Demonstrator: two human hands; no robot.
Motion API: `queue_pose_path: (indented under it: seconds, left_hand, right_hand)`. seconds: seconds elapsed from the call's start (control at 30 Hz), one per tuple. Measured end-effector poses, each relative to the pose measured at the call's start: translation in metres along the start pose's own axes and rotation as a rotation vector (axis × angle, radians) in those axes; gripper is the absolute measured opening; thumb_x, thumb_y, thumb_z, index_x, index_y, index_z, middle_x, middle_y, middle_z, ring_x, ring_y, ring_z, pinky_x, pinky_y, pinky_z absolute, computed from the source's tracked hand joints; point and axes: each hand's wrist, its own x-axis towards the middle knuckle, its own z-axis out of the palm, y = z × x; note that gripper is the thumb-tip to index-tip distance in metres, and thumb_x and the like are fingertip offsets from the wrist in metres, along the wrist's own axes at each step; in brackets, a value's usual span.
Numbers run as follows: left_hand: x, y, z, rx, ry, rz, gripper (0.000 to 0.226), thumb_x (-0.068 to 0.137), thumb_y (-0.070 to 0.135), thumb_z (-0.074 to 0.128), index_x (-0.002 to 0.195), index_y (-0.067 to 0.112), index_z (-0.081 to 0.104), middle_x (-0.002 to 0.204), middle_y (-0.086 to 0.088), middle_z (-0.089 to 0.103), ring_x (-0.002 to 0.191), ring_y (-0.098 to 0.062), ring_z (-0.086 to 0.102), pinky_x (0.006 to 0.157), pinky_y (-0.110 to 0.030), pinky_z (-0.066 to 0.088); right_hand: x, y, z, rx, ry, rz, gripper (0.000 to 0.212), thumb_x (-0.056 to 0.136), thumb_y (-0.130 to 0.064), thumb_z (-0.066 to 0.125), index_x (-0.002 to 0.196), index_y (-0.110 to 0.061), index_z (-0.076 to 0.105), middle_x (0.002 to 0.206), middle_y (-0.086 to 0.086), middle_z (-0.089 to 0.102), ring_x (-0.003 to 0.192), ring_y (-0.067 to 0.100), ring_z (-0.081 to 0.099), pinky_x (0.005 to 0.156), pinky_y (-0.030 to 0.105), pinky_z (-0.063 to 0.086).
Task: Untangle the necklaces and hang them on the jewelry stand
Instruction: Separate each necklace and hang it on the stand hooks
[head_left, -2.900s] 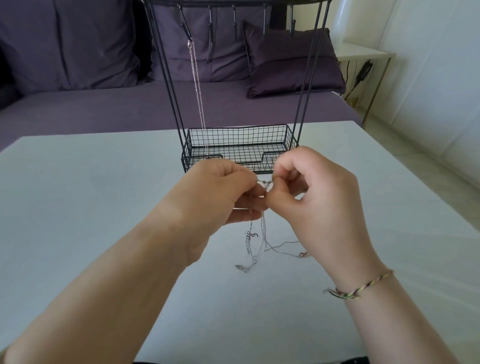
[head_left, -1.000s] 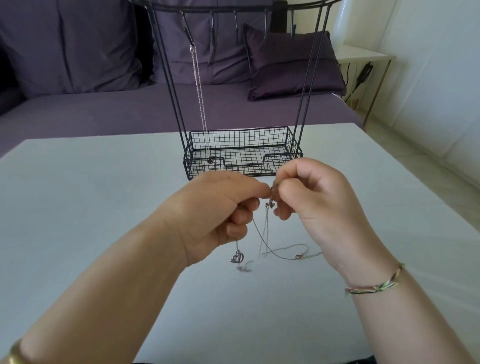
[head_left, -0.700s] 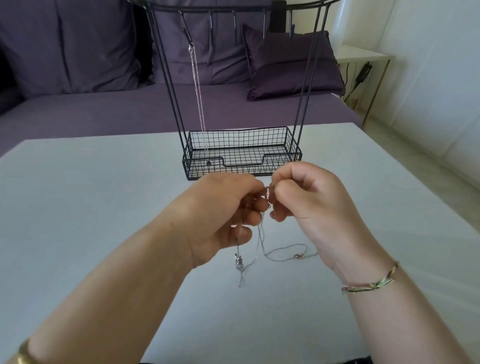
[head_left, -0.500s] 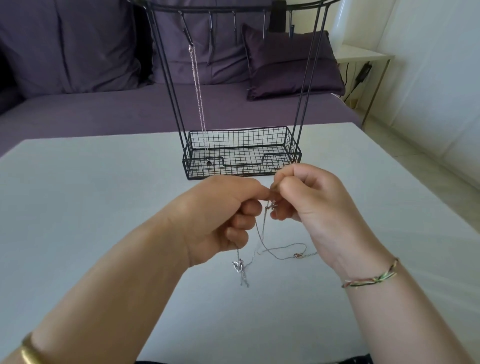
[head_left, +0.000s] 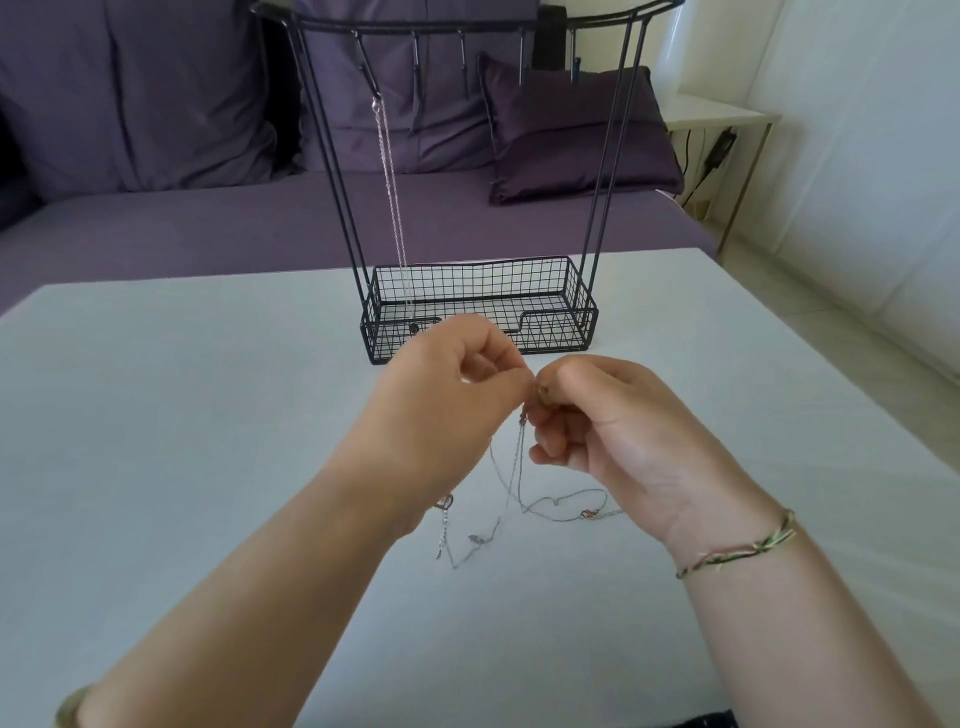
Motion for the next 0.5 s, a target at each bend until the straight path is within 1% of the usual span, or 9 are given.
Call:
queue_pose_path:
  seconds: [0.07, 0.13, 0.17, 0.23, 0.27, 0.4, 0.5]
  left_hand:
    - [0.0006, -0.0003, -0.0007, -0.052, 0.036, 0.005, 0.011, 0.087, 0.017, 0.059, 0.077, 0.019, 0.059, 0.065, 0.008, 0.058, 0.048, -0.012, 0.044, 0.047, -0.026, 0.04]
    - [0.0008, 0.0015, -0.0015, -0.16, 0.055, -0.019, 0.013, 0.089, 0.013, 0.056, 0.077, 0.015, 0.058, 0.068, -0.004, 0.064, 0.047, -0.013, 0.046, 0.044, -0.025, 0.037]
    - [0.0005, 0.0029, -0.0016, -0.226, 0.056, -0.039, 0.014, 0.09, 0.011, 0.054, 0.077, 0.013, 0.057, 0.071, -0.005, 0.066, 0.047, -0.012, 0.046, 0.043, -0.024, 0.036]
    - [0.0003, 0.005, -0.0005, -0.327, 0.049, -0.072, 0.014, 0.092, 0.009, 0.051, 0.078, 0.011, 0.055, 0.069, 0.001, 0.065, 0.045, -0.009, 0.044, 0.04, -0.021, 0.035]
    - [0.0005, 0.0049, 0.0, -0.336, 0.043, -0.085, 0.014, 0.092, 0.008, 0.051, 0.079, 0.01, 0.055, 0.067, 0.003, 0.064, 0.045, -0.008, 0.043, 0.04, -0.019, 0.035]
    - [0.0023, 0.0037, -0.0008, -0.313, -0.024, -0.171, 0.009, 0.091, 0.008, 0.054, 0.084, 0.013, 0.058, 0.066, 0.003, 0.057, 0.047, -0.008, 0.045, 0.04, -0.019, 0.037]
    - [0.0017, 0.0051, -0.0051, -0.343, -0.089, -0.237, 0.014, 0.087, 0.004, 0.055, 0.084, 0.015, 0.064, 0.066, 0.002, 0.053, 0.05, -0.009, 0.048, 0.04, -0.02, 0.041]
  right_hand:
    - [0.0002, 0.0002, -0.0009, -0.002, 0.01, 0.013, 0.026, 0.083, -0.001, 0.046, 0.06, -0.008, 0.054, 0.056, 0.002, 0.055, 0.042, 0.012, 0.044, 0.051, 0.025, 0.05]
    - [0.0006, 0.0005, -0.0015, -0.003, 0.02, 0.025, 0.027, 0.084, -0.001, 0.046, 0.059, -0.009, 0.053, 0.056, 0.003, 0.055, 0.042, 0.012, 0.043, 0.051, 0.025, 0.049]
    - [0.0008, 0.0005, -0.0015, -0.004, 0.023, 0.031, 0.027, 0.084, -0.001, 0.046, 0.059, -0.009, 0.053, 0.056, 0.003, 0.055, 0.042, 0.012, 0.043, 0.051, 0.025, 0.049]
    - [0.0012, 0.0007, -0.001, -0.003, 0.026, 0.04, 0.027, 0.084, -0.001, 0.047, 0.059, -0.009, 0.053, 0.056, 0.002, 0.055, 0.042, 0.012, 0.043, 0.051, 0.026, 0.049]
    - [0.0013, 0.0007, -0.0006, -0.002, 0.029, 0.043, 0.027, 0.084, -0.001, 0.047, 0.059, -0.009, 0.053, 0.055, 0.002, 0.055, 0.042, 0.012, 0.043, 0.052, 0.026, 0.049]
    - [0.0021, 0.0007, -0.0015, 0.007, 0.051, 0.05, 0.026, 0.084, 0.0, 0.047, 0.06, -0.009, 0.054, 0.055, 0.002, 0.055, 0.043, 0.012, 0.044, 0.054, 0.026, 0.051]
    - [0.003, 0.0008, -0.0041, 0.005, 0.066, 0.048, 0.024, 0.083, 0.0, 0.047, 0.062, -0.008, 0.053, 0.057, 0.003, 0.055, 0.044, 0.013, 0.044, 0.054, 0.026, 0.051]
